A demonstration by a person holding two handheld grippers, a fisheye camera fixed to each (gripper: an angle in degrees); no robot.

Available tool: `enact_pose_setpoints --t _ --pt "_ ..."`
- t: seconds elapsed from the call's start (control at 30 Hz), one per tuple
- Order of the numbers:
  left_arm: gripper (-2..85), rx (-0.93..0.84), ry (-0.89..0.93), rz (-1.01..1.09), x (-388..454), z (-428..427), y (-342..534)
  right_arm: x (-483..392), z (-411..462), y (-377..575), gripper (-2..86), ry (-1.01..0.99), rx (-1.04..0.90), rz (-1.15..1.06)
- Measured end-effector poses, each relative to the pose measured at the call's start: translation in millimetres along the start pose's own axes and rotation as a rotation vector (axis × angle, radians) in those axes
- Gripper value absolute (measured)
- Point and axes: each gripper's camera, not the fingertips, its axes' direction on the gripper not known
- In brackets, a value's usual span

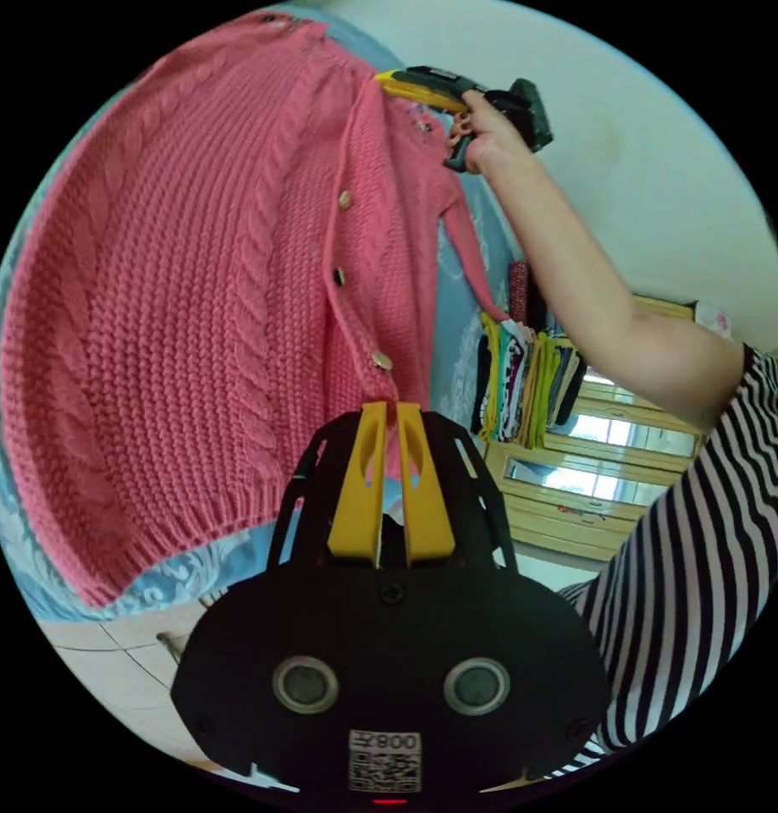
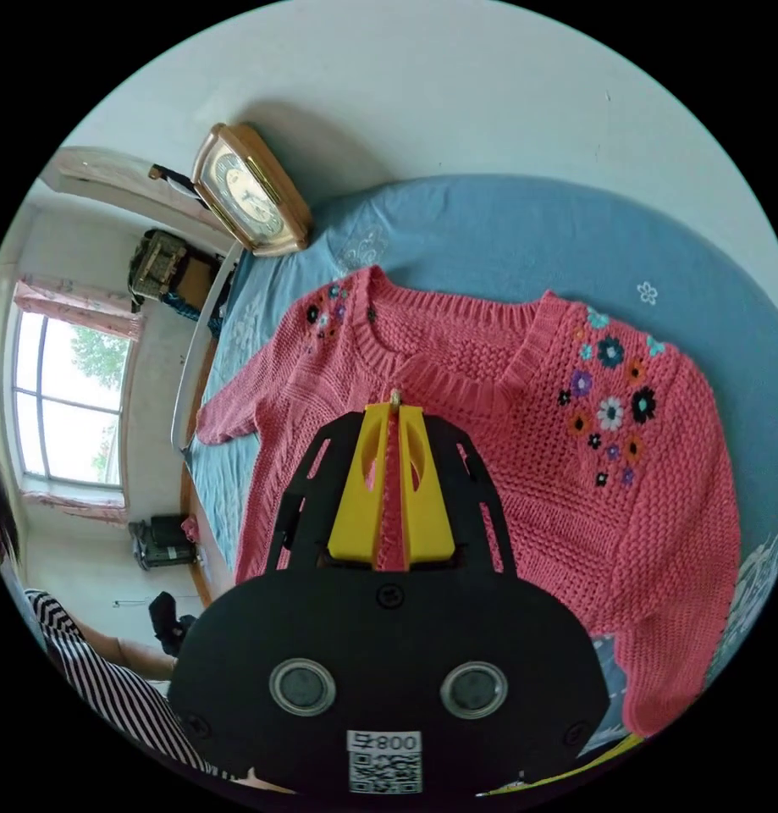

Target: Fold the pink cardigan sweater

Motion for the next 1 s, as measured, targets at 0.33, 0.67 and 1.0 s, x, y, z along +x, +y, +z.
enact_pose_setpoints --t 0.33,0.67,1.0 --pt "5.7 -0.071 -0.255 -0.082 -10 22 7 11 39 20 2.5 0.109 -0.121 -0.01" --pt "4.1 -0.074 -0.208 -0.123 -11 57 -11 3 2 191 4.3 0.071 -0.186 -0.032" --pt "3.7 -0.092 -0.296 -0.061 11 93 -33 19 14 376 8.5 0.129 -0.52 0.229"
